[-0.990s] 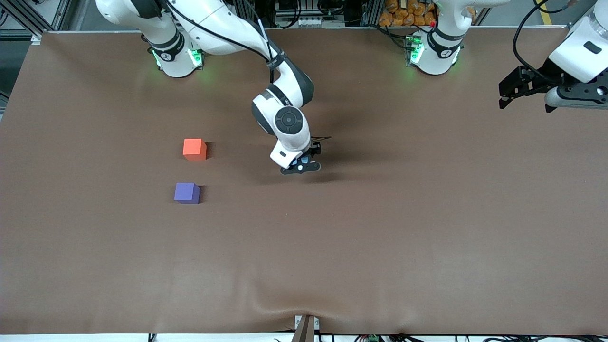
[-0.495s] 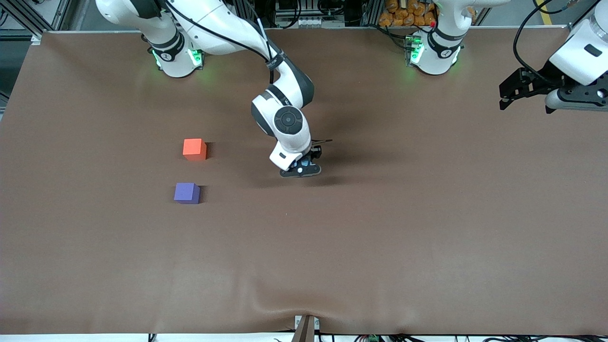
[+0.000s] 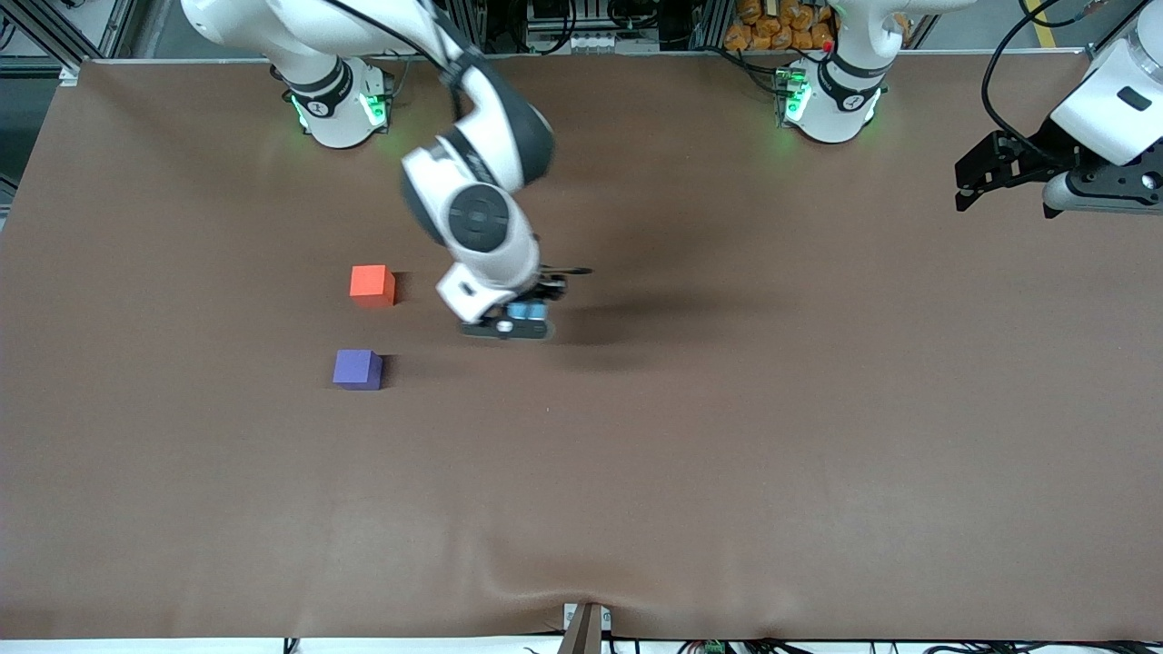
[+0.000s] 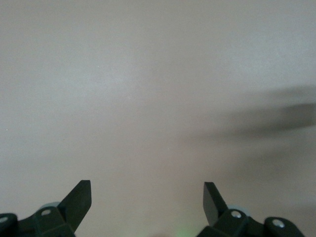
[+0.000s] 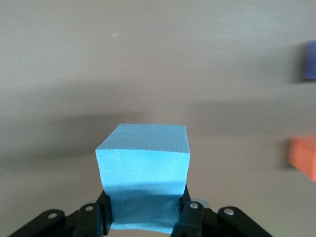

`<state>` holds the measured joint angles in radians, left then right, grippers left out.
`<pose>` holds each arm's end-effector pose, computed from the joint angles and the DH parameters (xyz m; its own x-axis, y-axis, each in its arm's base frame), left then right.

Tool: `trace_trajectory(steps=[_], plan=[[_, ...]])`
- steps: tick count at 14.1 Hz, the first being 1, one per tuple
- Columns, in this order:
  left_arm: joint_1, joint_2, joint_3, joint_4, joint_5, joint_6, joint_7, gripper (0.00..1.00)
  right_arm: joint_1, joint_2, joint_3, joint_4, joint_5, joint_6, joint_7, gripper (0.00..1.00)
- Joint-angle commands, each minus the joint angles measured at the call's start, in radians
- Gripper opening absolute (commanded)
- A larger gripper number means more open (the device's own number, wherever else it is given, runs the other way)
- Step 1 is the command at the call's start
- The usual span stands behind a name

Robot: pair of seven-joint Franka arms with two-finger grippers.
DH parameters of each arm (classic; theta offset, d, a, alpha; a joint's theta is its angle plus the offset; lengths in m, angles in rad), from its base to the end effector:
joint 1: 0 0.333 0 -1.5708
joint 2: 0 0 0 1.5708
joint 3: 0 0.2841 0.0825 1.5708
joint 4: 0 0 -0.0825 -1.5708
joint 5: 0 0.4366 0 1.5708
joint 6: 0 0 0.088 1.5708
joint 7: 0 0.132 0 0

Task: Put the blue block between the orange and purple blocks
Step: 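Carry the cube with the right gripper toward the red and purple cubes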

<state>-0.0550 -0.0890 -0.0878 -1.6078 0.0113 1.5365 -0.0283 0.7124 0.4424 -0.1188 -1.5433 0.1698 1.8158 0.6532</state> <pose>0.5731 -0.0827 0.5978 0.9934 -0.1136 0.0179 -0.1133 -0.9934 -0.0186 0.5613 0.4087 0.3114 0.9747 -0.1070 -0.1964 -0.1054 -0.9943 0.0186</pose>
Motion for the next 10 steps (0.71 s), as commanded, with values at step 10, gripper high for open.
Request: trace_trajectory(steps=[10], plan=[[0.006,0.006,-0.004,0.023,-0.005,-0.022,0.007,1.0,-0.312,-0.29,-0.005,-0.467,-0.036,0.149,-0.375,0.0]])
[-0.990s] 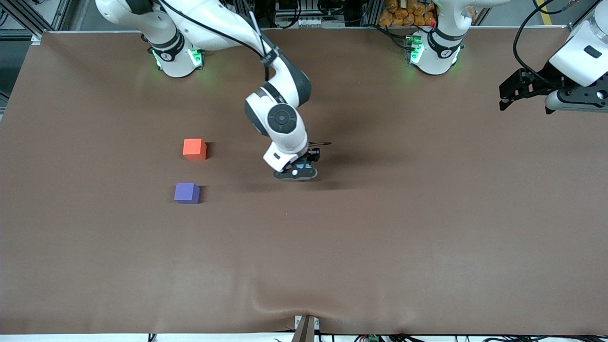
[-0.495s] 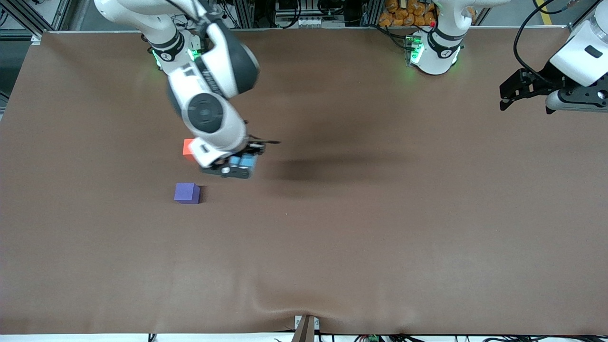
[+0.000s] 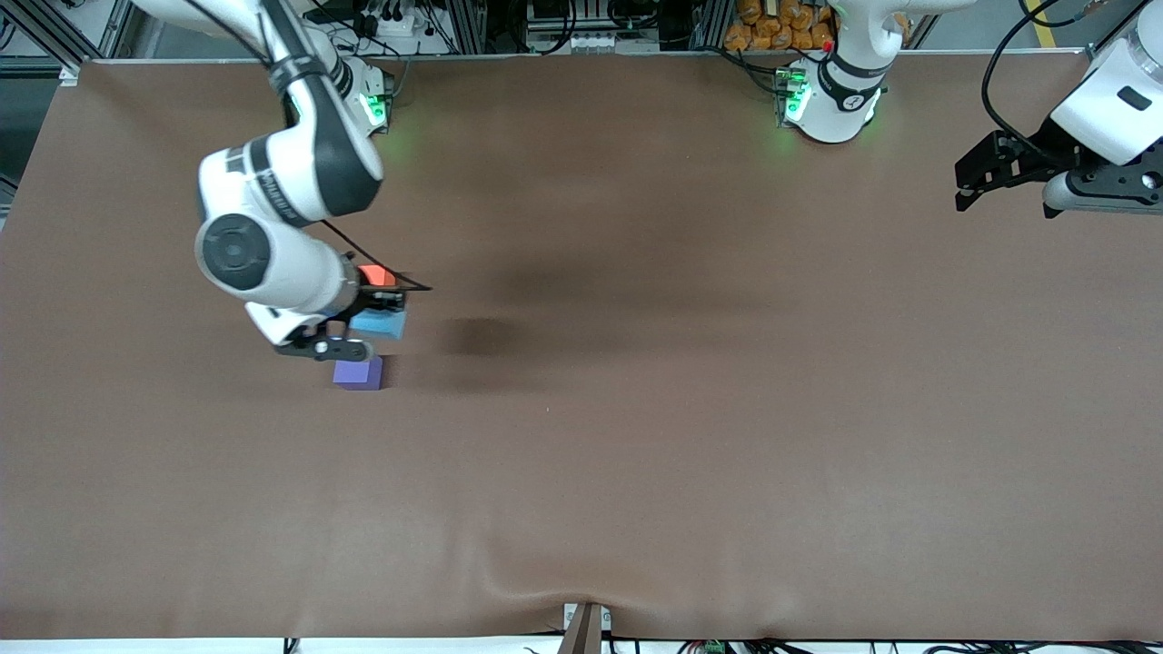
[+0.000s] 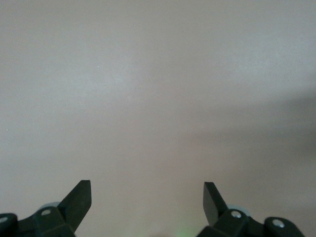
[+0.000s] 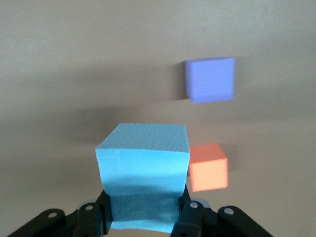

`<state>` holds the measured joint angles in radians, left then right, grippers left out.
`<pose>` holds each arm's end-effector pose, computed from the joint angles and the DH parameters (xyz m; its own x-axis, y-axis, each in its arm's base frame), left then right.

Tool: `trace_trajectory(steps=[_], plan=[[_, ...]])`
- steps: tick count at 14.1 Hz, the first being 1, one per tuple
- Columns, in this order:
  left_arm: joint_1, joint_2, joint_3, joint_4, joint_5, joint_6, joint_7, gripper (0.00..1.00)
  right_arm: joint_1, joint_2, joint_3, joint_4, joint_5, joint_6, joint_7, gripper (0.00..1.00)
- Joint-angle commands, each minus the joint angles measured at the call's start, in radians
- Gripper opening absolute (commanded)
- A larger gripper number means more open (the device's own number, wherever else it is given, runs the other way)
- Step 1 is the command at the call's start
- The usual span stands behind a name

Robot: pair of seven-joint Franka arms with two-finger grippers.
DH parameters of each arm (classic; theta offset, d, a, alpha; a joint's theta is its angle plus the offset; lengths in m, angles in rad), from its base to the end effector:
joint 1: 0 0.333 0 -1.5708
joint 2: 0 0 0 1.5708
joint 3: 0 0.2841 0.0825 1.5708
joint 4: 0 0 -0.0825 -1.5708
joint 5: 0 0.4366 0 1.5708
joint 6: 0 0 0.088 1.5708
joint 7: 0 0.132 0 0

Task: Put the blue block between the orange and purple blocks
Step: 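Carry the cube with the right gripper toward the red and purple cubes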

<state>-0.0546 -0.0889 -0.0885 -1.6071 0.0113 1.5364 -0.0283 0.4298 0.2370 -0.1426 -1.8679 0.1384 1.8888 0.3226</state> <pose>0.5731 -0.0829 0.5981 0.9933 -0.1139 0.0184 -0.1136 -0.9934 -0.0186 0.5932 0.1904 0.2926 0.9693 -0.0882 -0.2294 -0.0939 -0.9955 -0.0138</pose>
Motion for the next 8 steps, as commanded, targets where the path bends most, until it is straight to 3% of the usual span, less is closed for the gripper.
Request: trace_trajectory(steps=[1,8], plan=[[0.006,0.006,-0.004,0.022,-0.005,-0.021,0.005,1.0,-0.035,-0.094,0.017,-0.18,-0.005,0.11,-0.053,0.0],[0.006,0.008,-0.004,0.021,-0.005,-0.021,0.004,1.0,-0.08,-0.117,0.018,-0.373,-0.005,0.295,-0.198,0.0]])
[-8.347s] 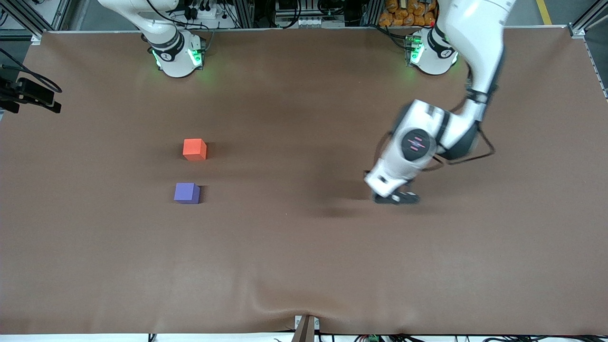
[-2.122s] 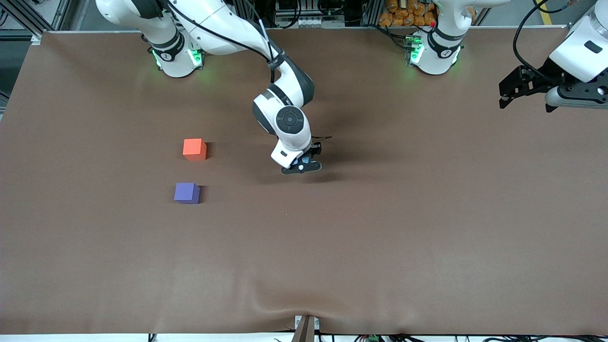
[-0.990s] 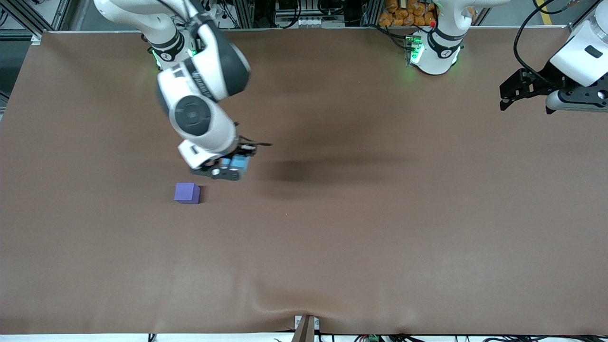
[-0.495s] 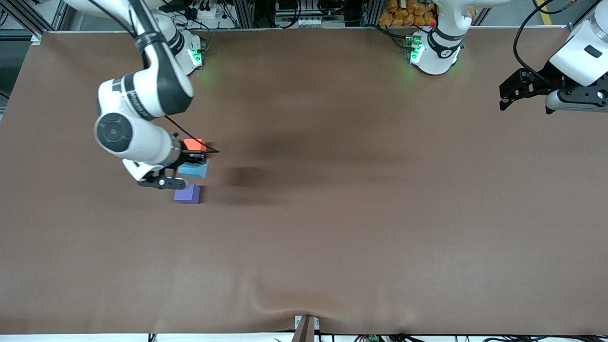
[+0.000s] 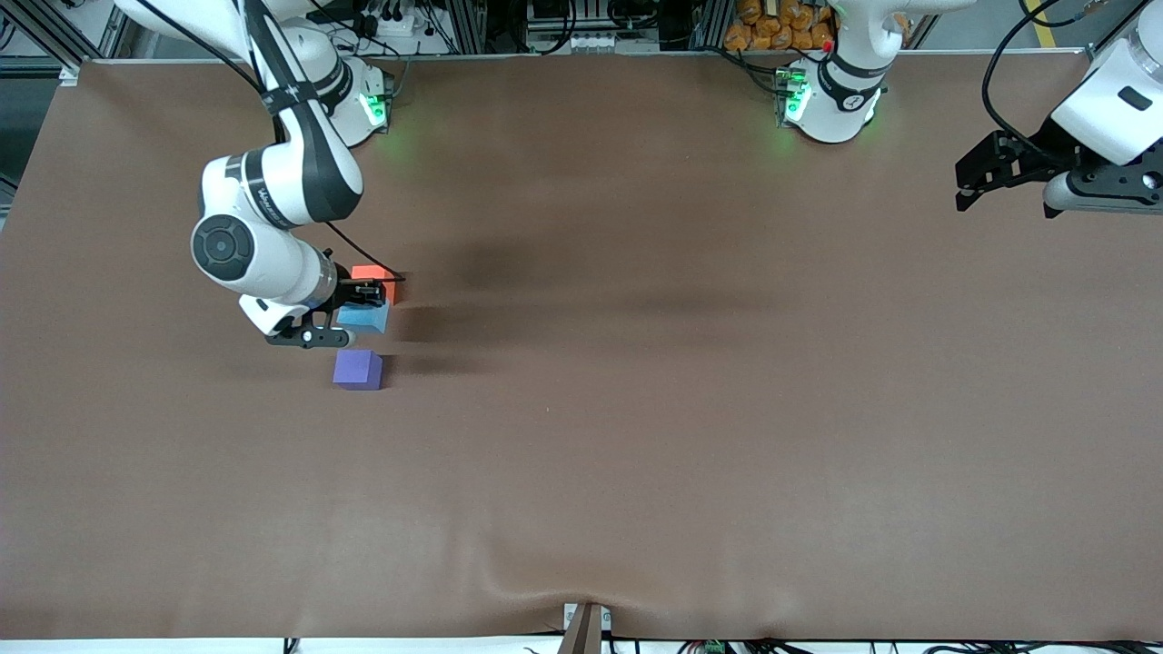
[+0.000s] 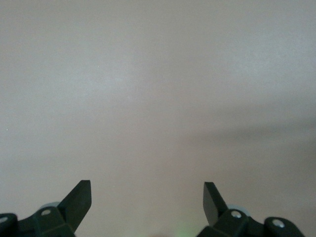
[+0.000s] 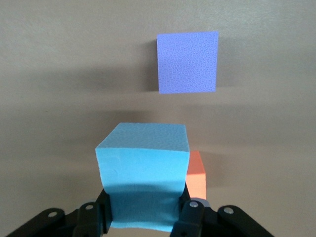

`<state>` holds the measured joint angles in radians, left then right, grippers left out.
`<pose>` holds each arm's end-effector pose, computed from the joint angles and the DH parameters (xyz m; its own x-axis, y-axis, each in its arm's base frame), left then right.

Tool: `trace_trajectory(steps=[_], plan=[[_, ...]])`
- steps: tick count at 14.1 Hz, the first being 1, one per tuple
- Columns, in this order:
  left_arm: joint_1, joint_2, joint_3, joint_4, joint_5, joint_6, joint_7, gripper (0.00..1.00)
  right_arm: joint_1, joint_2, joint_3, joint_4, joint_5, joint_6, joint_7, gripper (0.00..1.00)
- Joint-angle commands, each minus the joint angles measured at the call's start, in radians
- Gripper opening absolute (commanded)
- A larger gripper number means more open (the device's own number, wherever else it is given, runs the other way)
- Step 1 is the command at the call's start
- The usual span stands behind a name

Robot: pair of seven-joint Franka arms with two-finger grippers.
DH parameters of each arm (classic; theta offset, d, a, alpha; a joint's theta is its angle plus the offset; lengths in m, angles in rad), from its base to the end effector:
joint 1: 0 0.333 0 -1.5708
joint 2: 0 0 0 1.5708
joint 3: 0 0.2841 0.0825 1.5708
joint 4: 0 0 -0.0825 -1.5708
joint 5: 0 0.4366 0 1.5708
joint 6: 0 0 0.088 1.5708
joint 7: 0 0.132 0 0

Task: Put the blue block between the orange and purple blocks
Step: 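Lower the cube between the red and purple cubes with the right gripper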

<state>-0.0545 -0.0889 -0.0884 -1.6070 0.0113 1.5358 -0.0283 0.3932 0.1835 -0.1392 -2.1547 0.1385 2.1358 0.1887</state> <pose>0.5731 -0.0828 0.5981 0.9934 -0.1137 0.0179 -0.1134 -0.9934 -0.0186 0.5449 0.1487 0.2078 0.9772 -0.0166 -0.2115 -0.0247 -0.9991 -0.0354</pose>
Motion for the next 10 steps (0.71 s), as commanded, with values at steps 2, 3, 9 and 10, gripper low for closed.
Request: trace_trajectory(steps=[2,3,9,10], plan=[[0.005,0.008,-0.004,0.021,-0.005,-0.02,0.004,1.0,-0.053,-0.058,0.013,-0.086,-0.005,0.055,-0.087,0.0],[0.005,0.008,-0.004,0.021,-0.005,-0.02,0.004,1.0,-0.057,-0.053,0.013,-0.086,-0.005,0.062,-0.094,0.0],[0.005,0.008,-0.004,0.021,-0.005,-0.022,0.004,1.0,-0.066,-0.027,0.015,-0.088,-0.002,0.098,-0.129,0.0],[0.005,0.008,-0.004,0.021,-0.005,-0.02,0.004,1.0,-0.068,-0.026,0.015,-0.088,0.003,0.102,-0.143,0.0]])
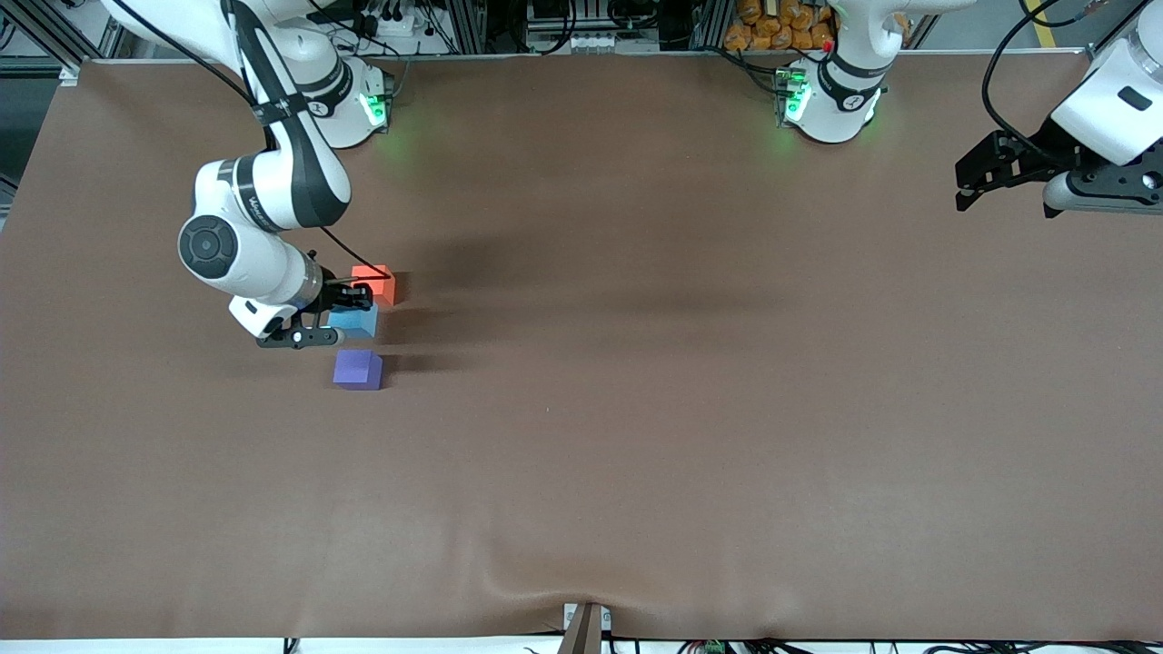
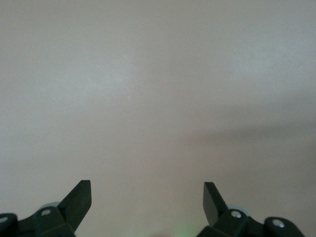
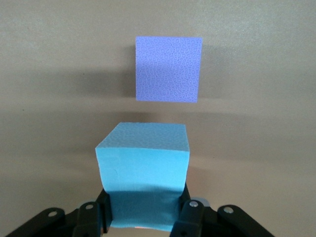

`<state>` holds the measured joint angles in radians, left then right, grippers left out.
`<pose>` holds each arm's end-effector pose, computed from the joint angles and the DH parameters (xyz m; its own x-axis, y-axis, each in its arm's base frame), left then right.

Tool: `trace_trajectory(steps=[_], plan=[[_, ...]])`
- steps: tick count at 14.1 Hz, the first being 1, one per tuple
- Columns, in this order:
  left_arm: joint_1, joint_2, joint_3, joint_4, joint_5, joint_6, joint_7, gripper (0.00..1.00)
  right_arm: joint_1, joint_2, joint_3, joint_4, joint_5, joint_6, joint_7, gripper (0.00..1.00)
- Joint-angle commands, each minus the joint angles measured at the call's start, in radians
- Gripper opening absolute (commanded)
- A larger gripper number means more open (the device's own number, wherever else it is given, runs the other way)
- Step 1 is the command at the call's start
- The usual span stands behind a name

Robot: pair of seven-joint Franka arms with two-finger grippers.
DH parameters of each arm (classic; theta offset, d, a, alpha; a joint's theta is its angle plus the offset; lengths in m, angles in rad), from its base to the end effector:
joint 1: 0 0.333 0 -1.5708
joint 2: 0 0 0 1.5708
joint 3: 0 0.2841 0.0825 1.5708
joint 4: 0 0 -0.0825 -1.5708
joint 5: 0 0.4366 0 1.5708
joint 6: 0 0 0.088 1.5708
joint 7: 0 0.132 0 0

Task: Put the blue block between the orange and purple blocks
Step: 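Lower the cube between the red and purple cubes with the right gripper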

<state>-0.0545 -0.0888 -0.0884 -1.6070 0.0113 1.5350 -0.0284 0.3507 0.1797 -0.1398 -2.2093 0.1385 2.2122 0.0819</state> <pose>0.5730 -0.0828 0.5979 0.9934 -0.1136 0.0170 -0.1133 -0.9934 -0.0186 0.5413 0.1210 0.1912 0.9826 0.0408 -0.1811 0.0313 -0.9980 -0.0552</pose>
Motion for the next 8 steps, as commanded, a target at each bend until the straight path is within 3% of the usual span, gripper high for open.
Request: trace_trajectory(steps=[1,8], plan=[[0.005,0.008,-0.004,0.021,-0.005,-0.019,0.004,1.0,-0.044,-0.016,0.016,-0.035,0.006,0.026,-0.048,0.0],[0.005,0.008,-0.004,0.021,-0.005,-0.019,0.004,1.0,-0.052,0.02,0.017,-0.047,0.039,0.061,-0.093,0.0]])
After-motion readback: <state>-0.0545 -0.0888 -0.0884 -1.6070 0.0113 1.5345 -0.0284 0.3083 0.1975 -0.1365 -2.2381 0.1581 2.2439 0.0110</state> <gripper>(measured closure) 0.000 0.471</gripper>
